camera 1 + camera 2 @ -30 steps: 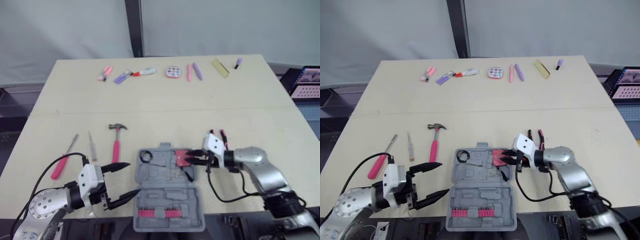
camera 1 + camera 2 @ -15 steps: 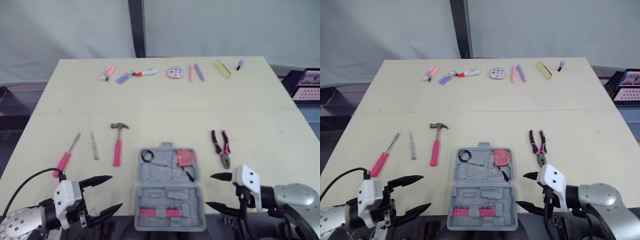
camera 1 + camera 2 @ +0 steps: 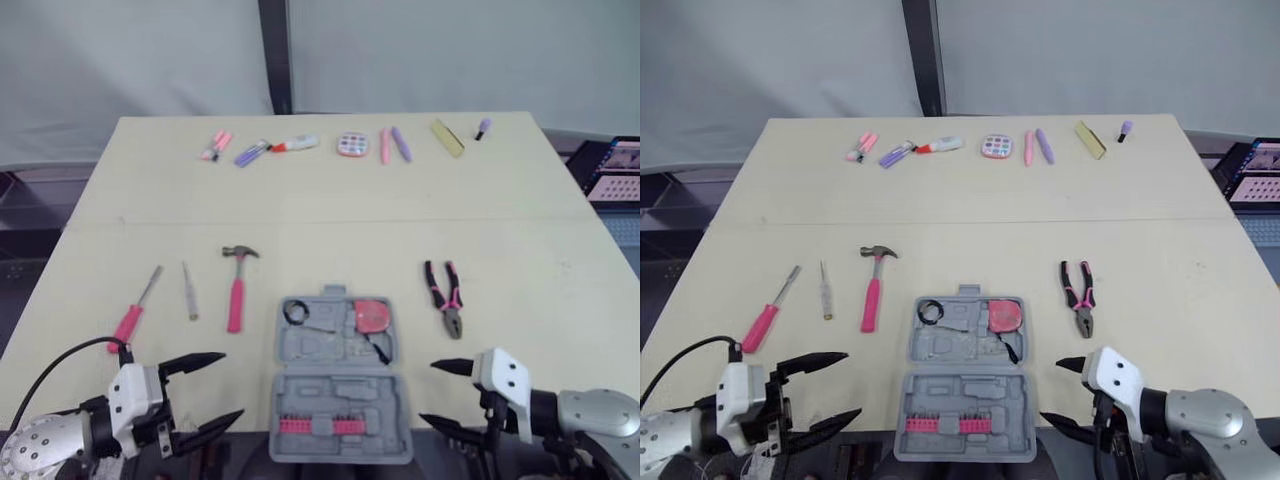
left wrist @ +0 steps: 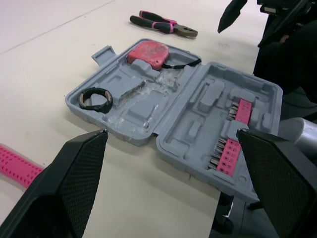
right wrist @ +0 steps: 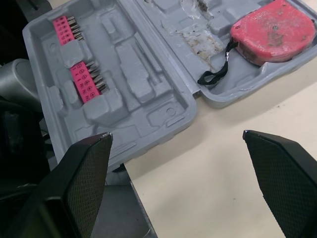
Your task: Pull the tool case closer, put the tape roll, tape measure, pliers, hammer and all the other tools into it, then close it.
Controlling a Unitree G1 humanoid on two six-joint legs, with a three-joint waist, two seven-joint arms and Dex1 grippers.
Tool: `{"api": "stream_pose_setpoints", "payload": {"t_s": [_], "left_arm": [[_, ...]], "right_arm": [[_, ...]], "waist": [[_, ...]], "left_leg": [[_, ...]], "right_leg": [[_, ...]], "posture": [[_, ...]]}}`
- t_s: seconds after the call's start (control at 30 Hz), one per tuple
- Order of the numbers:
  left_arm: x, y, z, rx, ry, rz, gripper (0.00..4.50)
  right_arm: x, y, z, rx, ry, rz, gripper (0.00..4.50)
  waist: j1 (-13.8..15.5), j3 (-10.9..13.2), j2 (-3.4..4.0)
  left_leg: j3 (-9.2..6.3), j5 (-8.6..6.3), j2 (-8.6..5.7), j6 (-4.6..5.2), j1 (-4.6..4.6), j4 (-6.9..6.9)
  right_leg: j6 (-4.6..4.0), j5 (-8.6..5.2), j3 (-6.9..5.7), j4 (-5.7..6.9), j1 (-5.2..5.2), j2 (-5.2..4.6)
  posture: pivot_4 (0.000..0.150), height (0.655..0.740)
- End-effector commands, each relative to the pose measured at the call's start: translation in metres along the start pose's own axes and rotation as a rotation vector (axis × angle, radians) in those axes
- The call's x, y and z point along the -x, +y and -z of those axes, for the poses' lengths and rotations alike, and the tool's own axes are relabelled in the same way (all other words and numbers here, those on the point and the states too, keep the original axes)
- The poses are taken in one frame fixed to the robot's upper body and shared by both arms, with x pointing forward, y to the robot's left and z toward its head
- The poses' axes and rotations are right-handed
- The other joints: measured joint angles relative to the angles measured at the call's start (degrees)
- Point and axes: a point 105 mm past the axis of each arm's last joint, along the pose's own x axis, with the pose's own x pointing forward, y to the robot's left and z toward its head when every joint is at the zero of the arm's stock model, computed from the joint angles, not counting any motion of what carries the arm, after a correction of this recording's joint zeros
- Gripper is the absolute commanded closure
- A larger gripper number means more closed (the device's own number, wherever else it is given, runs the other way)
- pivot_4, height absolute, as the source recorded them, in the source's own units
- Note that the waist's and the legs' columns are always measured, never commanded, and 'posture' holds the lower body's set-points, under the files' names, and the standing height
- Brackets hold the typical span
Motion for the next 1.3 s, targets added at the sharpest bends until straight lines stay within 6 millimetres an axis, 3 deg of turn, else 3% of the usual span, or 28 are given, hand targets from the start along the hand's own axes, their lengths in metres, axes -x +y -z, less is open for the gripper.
{"api": "stream_pose_setpoints", "payload": {"t_s": [0.03, 0.37, 0.7, 1.3], "left_arm": [[-0.011, -0.006, -0.01, -0.038, -0.014, 0.087, 0.0], [-0.051, 0.007, -0.035, -0.085, -0.133, 0.2, 0.0], [-0.059, 0.01, -0.032, -0.076, -0.139, 0.23, 0.0], [-0.073, 0.013, -0.027, -0.088, -0.151, 0.206, 0.0]], "right_arm": [[0.004, -0.005, -0.005, -0.012, -0.029, 0.073, 0.04], [0.02, -0.035, 0.002, -0.115, -0.046, 0.441, 0.04], [0.013, -0.057, 0.0, -0.311, -0.088, 0.721, 0.04], [-0.017, -0.103, 0.018, -0.499, -0.021, 0.837, 0.04]], "waist": [[0.1, 0.0, 0.0], [-0.3, 0.0, 0.06], [-0.4, 0.0, 0.12], [-1.6, 0.0, 0.28]], "left_leg": [[0.0, 0.0, 0.0, 0.0, 0.0, 0.01], [0.01, 0.0, -0.01, -0.01, 0.02, -0.03], [0.02, 0.02, -0.04, -0.02, 0.03, 0.01], [0.01, 0.02, -0.08, -0.02, 0.03, 0.01]], "right_leg": [[0.0, 0.0, 0.0, 0.01, 0.0, 0.0], [0.0, 0.0, 0.02, 0.39, -0.1, 0.03], [0.0, 0.0, 0.07, 0.47, -0.17, 0.01], [-0.01, 0.0, 0.08, 0.97, -0.35, 0.0]], "posture": [[0.15, 0.74], [0.15, 0.74], [0.15, 0.74], [0.15, 0.74]]}}
